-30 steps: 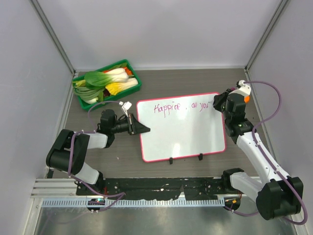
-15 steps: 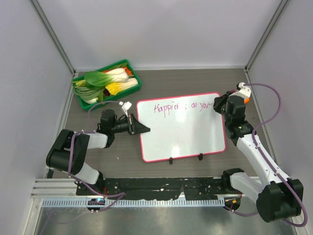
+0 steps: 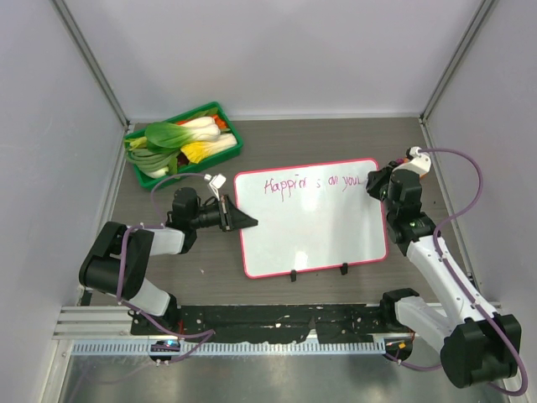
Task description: Write a sentence on the whiteboard
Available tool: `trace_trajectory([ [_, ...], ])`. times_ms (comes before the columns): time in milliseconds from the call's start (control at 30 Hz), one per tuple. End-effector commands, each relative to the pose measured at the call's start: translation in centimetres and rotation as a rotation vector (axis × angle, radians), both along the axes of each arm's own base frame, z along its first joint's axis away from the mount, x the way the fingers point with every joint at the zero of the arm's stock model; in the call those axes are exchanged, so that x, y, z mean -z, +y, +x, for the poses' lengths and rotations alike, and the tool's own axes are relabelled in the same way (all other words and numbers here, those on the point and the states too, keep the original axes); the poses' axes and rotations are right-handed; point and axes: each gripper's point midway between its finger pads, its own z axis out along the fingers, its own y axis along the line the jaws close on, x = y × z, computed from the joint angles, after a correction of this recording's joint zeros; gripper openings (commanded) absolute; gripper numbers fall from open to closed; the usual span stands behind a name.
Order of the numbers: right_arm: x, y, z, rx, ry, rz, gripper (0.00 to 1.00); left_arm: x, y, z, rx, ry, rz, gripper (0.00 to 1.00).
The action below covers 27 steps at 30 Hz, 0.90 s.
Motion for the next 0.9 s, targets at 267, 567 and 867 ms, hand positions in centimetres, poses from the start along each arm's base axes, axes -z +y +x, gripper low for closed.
trace_trajectory([
  [267, -2.4, -0.6, 1.6, 0.045, -0.043, -0.007, 0.01, 4.2, 0.8, 0.5, -0.072, 0.017, 0.143, 0.00],
  [567, -3.3, -1.2, 2.3, 0.072, -0.074, -0.007, 0.01, 4.2, 0.8, 0.4, -0.072, 0.018, 0.144, 0.00],
  [867, -3.8, -1.2, 2.8, 0.077, -0.084, -0.005, 0.01, 4.2, 0.8, 0.4, -0.072, 0.017, 0.143, 0.00],
])
